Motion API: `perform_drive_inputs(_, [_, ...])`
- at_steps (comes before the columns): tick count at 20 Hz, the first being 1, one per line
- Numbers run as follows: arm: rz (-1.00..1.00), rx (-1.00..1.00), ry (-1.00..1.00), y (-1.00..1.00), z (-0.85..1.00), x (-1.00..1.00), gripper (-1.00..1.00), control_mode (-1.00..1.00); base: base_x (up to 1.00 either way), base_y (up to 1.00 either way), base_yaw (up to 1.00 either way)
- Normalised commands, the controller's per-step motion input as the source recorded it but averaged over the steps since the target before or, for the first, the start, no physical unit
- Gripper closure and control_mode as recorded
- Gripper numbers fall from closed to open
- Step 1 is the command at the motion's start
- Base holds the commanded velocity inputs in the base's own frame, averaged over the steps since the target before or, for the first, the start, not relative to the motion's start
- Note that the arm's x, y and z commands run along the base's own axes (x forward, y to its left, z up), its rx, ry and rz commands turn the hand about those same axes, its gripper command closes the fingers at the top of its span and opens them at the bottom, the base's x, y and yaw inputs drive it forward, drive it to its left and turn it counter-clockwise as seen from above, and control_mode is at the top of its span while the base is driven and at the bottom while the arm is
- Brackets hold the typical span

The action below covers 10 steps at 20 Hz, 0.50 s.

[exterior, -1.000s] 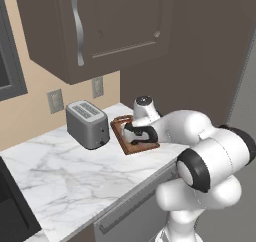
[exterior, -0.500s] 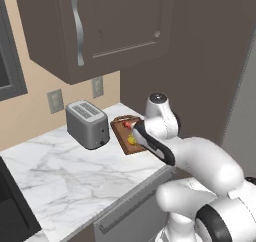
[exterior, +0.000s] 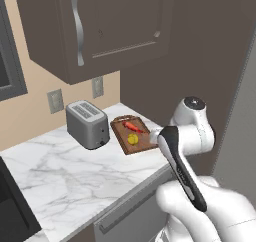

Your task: Retrieve a lemon from the fridge and place it on the cutting board with the fish.

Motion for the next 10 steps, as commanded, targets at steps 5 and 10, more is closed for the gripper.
perform_drive_inputs(5, [0.03,0.0,0.0,-0.01,0.78,-0.8,-1.0,-1.0,0.0,0.0,0.0])
perform_drive_inputs(10, [0.0,-0.01,0.0,0.0,0.84,-0.61,-1.0,-1.0,0.0,0.0,0.0])
